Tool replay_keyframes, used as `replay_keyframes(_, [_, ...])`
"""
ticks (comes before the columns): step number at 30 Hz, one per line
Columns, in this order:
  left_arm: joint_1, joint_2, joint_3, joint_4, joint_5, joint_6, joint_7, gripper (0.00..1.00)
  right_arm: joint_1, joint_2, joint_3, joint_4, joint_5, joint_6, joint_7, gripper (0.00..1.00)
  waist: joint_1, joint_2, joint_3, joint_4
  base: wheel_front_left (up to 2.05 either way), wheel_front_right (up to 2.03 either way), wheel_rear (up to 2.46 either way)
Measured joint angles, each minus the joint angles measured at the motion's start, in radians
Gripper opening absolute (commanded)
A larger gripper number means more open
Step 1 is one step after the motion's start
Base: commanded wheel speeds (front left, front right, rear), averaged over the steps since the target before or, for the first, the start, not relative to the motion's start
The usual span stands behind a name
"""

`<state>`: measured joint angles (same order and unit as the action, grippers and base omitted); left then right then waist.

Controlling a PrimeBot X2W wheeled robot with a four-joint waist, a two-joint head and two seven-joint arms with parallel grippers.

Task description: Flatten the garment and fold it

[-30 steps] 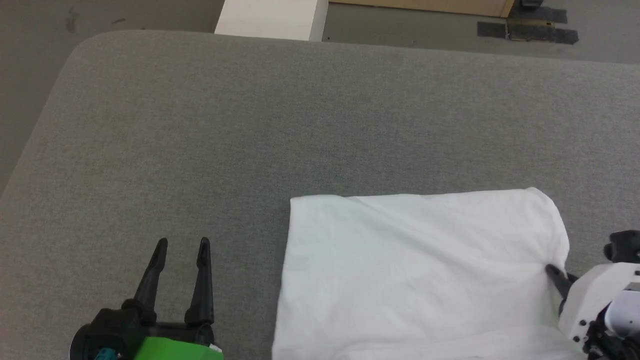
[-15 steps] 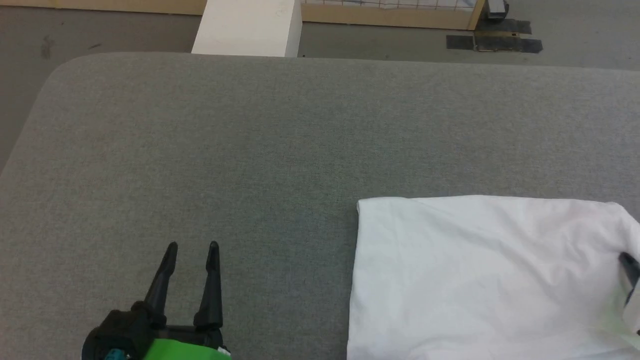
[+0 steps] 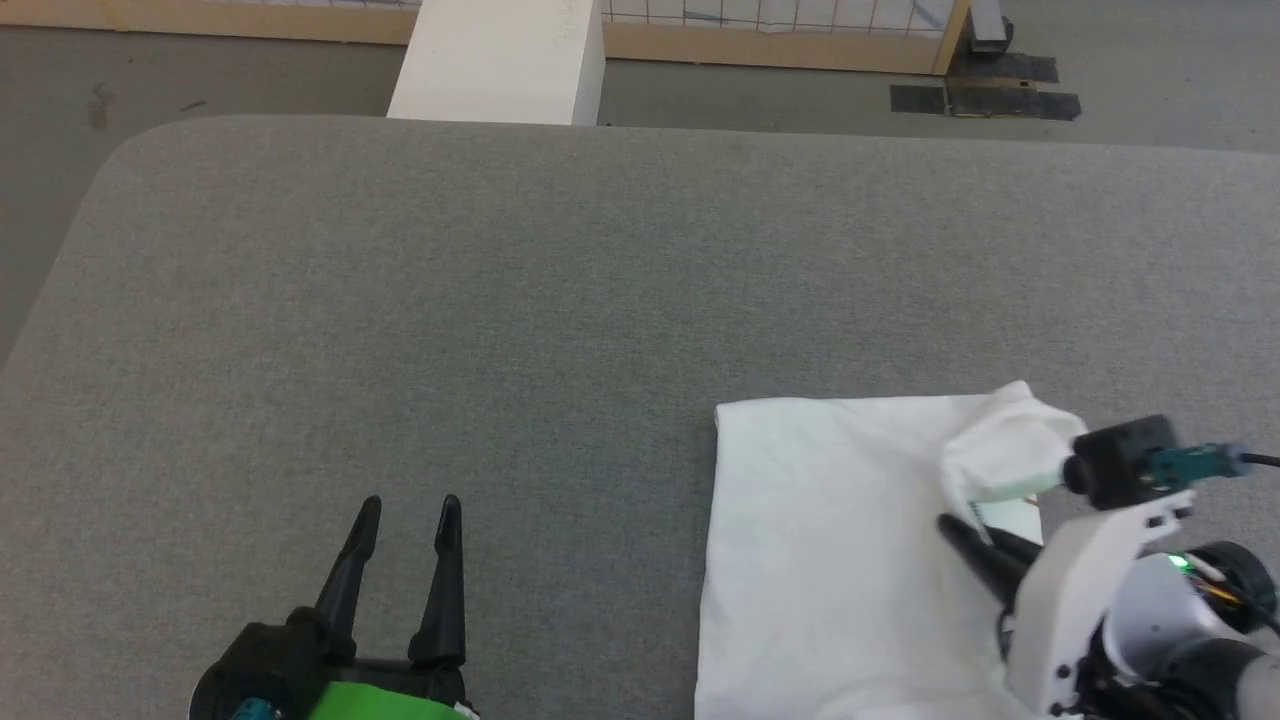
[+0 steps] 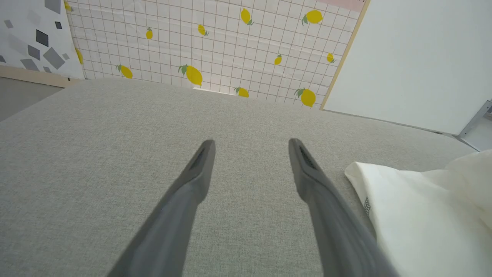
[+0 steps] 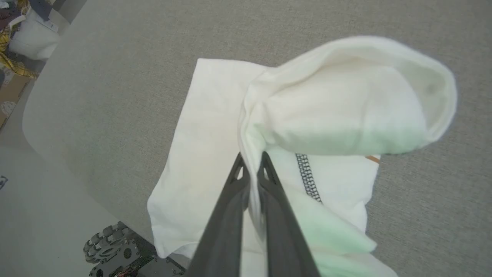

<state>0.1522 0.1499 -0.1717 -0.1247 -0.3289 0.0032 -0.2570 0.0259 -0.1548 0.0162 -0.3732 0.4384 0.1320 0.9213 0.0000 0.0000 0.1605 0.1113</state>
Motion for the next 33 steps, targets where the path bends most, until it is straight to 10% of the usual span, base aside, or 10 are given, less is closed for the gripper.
replay_keyframes(10, [-0.006, -0.011, -0.005, 0.017, -0.007, -0.004, 0.000, 1.00, -0.106, 0.039, 0.218, 0.073, 0.007, 0.000, -0.026, 0.00, 0.0000, 0.0000, 0.017, 0.043, 0.00, 0.00, 0.00])
replay_keyframes(21, [-0.025, -0.025, -0.016, 0.047, -0.014, -0.014, 0.000, 1.00, -0.224, 0.103, 0.276, 0.463, -0.093, 0.000, -0.203, 0.00, 0.0000, 0.0000, 0.021, 0.066, 0.00, 0.00, 0.00])
replay_keyframes(23, [-0.029, -0.025, -0.016, 0.052, -0.014, -0.020, 0.000, 1.00, -0.237, 0.103, 0.290, 0.521, -0.071, 0.000, -0.246, 0.30, 0.0000, 0.0000, 0.016, 0.068, 0.00, 0.00, 0.00])
replay_keyframes(24, [-0.030, -0.025, -0.017, 0.054, -0.015, -0.020, 0.000, 1.00, -0.244, 0.103, 0.299, 0.551, -0.063, 0.000, -0.268, 0.84, 0.0000, 0.0000, 0.013, 0.068, 0.00, 0.00, 0.00])
replay_keyframes(25, [-0.030, -0.025, -0.018, 0.057, -0.015, -0.021, 0.000, 1.00, -0.252, 0.103, 0.307, 0.581, -0.055, 0.000, -0.287, 1.00, 0.0000, 0.0000, 0.009, 0.068, 0.00, 0.00, 0.00])
replay_keyframes(33, [-0.028, -0.024, -0.023, 0.076, -0.017, -0.021, 0.000, 1.00, -0.279, 0.105, 0.359, 0.627, 0.026, 0.000, -0.350, 1.00, 0.0000, 0.0000, -0.024, 0.061, 0.00, 0.00, 0.00])
